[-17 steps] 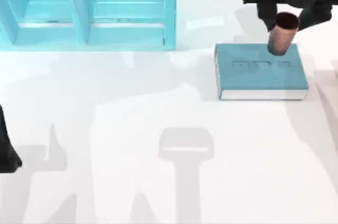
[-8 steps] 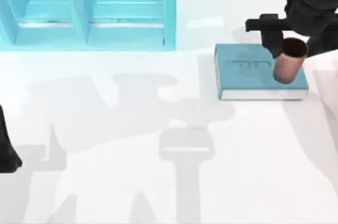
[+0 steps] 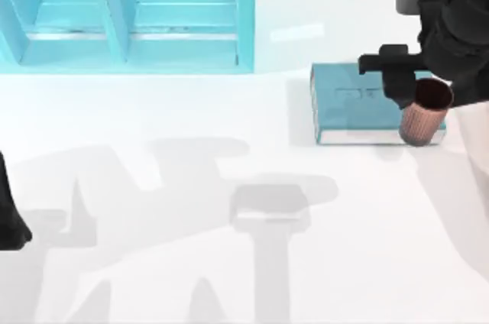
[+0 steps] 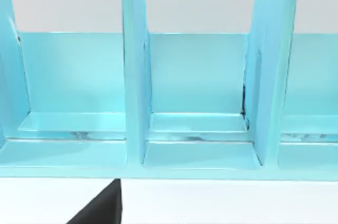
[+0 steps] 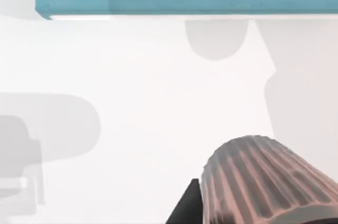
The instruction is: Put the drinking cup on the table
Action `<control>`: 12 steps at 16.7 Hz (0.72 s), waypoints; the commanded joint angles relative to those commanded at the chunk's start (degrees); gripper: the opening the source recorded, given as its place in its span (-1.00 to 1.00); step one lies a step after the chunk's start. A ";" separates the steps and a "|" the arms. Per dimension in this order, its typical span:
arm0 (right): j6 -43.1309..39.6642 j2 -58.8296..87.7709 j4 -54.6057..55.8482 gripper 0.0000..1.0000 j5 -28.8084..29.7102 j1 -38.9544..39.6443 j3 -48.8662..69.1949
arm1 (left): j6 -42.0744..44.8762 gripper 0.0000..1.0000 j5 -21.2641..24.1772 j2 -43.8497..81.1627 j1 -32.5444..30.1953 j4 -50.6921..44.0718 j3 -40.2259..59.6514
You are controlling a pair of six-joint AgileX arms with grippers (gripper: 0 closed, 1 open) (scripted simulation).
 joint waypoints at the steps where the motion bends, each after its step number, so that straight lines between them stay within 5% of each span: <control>1: 0.00 0.00 0.00 -1.00 0.00 0.00 0.00 | 0.00 1.00 0.00 0.00 0.00 0.00 0.00; 12: -0.25 3.32 13.85 -1.00 -0.03 -0.30 -10.51 | 0.00 1.00 0.00 0.00 0.00 0.00 0.00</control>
